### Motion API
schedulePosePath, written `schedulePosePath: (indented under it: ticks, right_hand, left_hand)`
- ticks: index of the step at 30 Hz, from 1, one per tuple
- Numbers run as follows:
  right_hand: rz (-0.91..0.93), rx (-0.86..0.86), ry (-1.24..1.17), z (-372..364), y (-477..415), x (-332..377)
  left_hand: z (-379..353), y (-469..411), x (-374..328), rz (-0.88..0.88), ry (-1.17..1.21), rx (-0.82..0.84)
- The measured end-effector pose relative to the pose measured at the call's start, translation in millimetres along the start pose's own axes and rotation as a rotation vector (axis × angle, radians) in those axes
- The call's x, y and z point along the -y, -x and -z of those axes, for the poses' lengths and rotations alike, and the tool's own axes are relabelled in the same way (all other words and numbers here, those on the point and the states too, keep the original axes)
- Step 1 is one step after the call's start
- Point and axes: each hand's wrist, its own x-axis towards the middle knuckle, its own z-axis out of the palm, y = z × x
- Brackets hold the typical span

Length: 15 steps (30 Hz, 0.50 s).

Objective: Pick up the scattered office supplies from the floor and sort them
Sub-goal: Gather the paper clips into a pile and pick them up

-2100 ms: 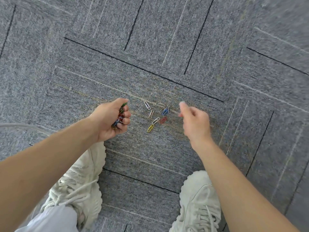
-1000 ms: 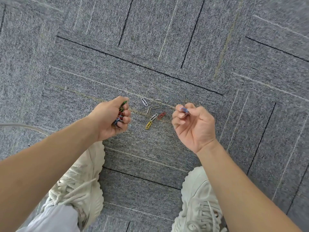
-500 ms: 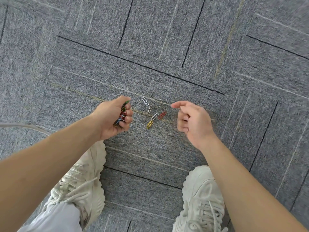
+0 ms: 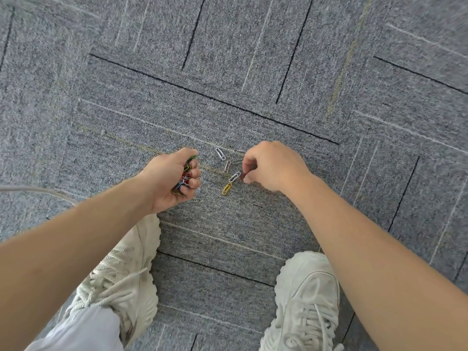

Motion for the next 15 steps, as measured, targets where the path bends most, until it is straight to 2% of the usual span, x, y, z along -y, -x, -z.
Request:
schedulePosePath:
  ticks: [2, 4, 5, 8, 10, 12, 15]
  right_hand:
    - [-0.003, 0.060, 0.011, 5.3, -4.3, 6.2]
    - [0.031, 0.107, -0.117, 3.8, -1.9, 7.8]
    - [0.030, 0.136, -0.303, 0.4, 2.7, 6.1]
    - [-0.046, 0.269, -1.280, -15.9, 25.0, -7.8]
    - [-0.032, 0.332, -1.782, -33.7, 40.2, -15.0]
    - [0.008, 0.335, -2.058, -48.3, 50.2, -15.5]
    - [-0.042, 0.218, -2.171, -54.2, 52.5, -13.9]
  left_hand:
    - [-2.8, 0.7, 0.3, 0.003, -0.004, -0.012]
    - [-6.0, 1.5, 0.5, 0.002, -0.011, -0.019]
    - [-7.1, 2.1, 0.6, 0.001, -0.012, -0.017]
    - [-5.7, 1.7, 1.5, 0.000, -0.012, -0.015]
    - [-4.9, 1.6, 1.9, 0.002, -0.014, -0.008]
    - [-3.7, 0.7, 2.1, 0.007, -0.010, -0.005]
    - [-2.3, -0.1, 2.0, 0.012, -0.005, -0.005]
